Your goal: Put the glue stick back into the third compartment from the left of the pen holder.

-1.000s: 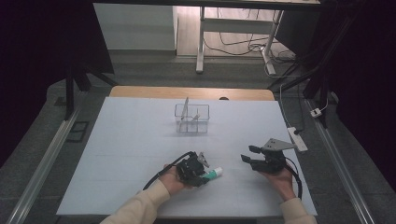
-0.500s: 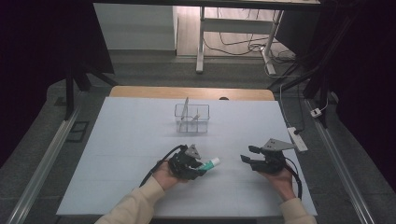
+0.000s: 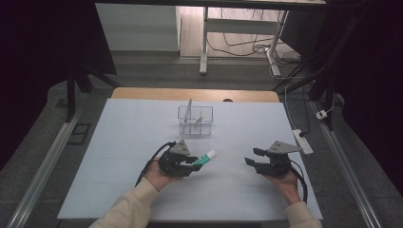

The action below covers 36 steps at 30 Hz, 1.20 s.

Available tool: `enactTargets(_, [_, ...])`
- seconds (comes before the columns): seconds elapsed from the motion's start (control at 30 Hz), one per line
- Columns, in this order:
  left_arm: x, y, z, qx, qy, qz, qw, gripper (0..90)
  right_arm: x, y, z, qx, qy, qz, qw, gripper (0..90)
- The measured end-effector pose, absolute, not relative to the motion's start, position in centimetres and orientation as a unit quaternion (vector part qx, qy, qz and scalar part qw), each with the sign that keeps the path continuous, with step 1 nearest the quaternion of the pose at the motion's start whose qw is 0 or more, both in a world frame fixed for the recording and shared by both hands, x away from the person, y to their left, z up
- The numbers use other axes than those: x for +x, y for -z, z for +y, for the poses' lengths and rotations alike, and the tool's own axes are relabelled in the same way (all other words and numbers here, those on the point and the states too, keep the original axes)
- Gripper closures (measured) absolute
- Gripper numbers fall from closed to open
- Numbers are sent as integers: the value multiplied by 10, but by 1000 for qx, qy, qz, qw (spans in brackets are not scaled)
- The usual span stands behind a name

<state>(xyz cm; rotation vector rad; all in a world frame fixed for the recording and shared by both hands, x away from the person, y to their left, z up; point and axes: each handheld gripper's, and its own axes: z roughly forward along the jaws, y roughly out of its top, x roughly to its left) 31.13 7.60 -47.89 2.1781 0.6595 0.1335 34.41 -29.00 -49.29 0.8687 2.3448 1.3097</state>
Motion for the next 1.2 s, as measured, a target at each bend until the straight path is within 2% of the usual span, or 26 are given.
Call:
enactTargets(0.7, [310, 471, 102, 848, -81, 274, 447, 659, 343, 492, -286, 305, -466, 818, 145, 384])
enactTargets(1.2, [309, 470, 104, 845, -89, 267, 455, 659, 344, 485, -268, 298, -496, 806, 123, 352])
